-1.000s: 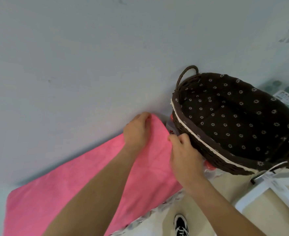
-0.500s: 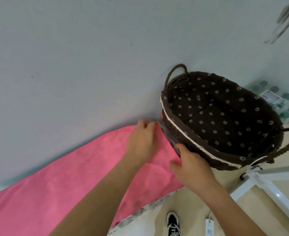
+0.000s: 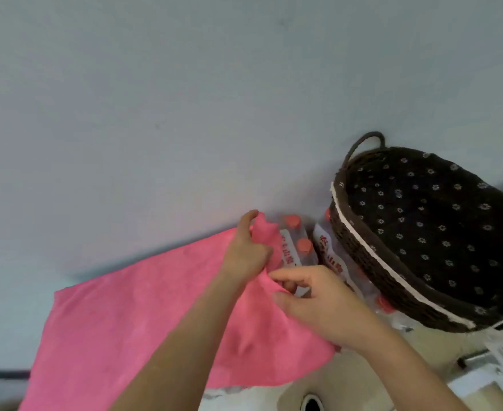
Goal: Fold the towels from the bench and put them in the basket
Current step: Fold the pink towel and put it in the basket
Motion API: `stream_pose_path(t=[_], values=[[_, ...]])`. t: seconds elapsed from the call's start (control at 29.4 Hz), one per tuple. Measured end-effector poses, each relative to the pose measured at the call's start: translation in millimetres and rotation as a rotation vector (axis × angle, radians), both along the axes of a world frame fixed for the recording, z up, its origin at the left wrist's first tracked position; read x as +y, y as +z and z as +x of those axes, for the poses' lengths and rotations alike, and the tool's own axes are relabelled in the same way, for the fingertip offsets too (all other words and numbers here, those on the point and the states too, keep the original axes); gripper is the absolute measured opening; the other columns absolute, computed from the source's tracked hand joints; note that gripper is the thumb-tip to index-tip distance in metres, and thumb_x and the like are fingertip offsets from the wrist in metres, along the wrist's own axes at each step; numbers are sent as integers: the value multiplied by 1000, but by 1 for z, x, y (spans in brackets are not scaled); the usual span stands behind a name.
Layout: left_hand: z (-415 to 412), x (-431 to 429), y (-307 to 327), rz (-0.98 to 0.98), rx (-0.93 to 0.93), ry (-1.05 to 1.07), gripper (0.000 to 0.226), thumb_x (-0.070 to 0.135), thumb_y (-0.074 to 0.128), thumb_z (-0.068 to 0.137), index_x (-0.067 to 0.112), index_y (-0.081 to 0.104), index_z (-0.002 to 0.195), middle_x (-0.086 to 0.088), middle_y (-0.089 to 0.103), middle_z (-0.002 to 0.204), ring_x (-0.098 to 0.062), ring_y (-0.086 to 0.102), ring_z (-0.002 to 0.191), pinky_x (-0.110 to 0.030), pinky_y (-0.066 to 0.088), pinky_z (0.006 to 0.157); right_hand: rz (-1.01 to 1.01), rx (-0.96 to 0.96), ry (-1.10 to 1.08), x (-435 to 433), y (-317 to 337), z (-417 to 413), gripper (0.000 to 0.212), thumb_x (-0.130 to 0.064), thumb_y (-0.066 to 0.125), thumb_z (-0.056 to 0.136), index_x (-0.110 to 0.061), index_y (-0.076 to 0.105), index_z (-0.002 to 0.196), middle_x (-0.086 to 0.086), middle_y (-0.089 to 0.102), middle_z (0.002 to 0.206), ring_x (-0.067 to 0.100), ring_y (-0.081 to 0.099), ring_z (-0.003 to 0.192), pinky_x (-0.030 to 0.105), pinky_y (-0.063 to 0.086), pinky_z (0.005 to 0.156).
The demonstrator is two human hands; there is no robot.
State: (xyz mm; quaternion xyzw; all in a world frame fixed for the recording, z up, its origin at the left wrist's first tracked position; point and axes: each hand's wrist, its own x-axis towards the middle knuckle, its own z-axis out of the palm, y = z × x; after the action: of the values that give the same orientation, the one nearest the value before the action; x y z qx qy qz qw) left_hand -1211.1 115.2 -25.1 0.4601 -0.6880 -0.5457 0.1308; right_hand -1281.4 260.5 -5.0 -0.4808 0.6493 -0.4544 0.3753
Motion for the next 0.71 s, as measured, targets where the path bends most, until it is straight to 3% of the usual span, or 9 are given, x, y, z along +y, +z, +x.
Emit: stream_pose_path(t=[0.1,0.17,0.24,0.31,0.41,0.54,0.65,0.71], values=[[49,-16,6,81,141,98,81,-13,41,66,27,42,137,-5,45,66,-16,38,53,-25,32,46,-20,-82,205,-21,7,24,15,-17,60,88,-11,70,98,-5,53,70,3,43,67,28,41,63],[85,-26,14,102,226,177,86,-20,36,69,31,46,137,-5,45,66,-18,38,54,-25,31,46,-20,-111,351,-39,13,48,13,-14,59,90,-6,68,95,-6,50,69,3,42,67,25,38,64],[123,-35,25,102,282,237,86,-25,31,70,30,52,132,-2,58,75,-14,46,53,-20,36,44,-13,-124,479,-56,20,75,14,-11,58,91,1,64,93,-3,44,69,5,38,67,26,37,65],[161,-44,35,62,298,312,85,-28,27,68,22,54,131,3,67,97,-5,58,61,-13,42,47,-21,-156,586,-72,27,103,15,-9,58,91,5,61,94,-1,41,72,6,36,69,25,35,65],[221,-59,40,15,282,406,85,-26,29,66,21,52,134,-4,62,127,-10,64,92,-15,49,62,-12,-183,701,-95,32,148,11,-7,57,90,1,63,96,-2,43,74,7,37,70,26,34,64],[298,-83,36,-79,247,507,89,-11,36,59,30,49,137,3,56,134,-11,61,109,-24,48,77,15,-108,751,-123,25,215,16,-9,54,87,2,60,97,1,45,74,8,37,69,31,35,64],[338,-103,23,-93,182,599,87,-15,34,69,39,46,137,0,60,114,-12,60,69,-23,46,54,71,-20,708,-142,14,259,13,-15,57,87,-4,60,94,-2,45,73,5,37,65,36,40,63],[355,-116,6,-48,78,682,76,-11,37,75,34,48,136,-9,63,98,-23,59,63,-27,48,49,154,31,683,-154,7,280,11,-23,60,89,-25,65,99,-7,53,74,-2,42,57,23,43,59]])
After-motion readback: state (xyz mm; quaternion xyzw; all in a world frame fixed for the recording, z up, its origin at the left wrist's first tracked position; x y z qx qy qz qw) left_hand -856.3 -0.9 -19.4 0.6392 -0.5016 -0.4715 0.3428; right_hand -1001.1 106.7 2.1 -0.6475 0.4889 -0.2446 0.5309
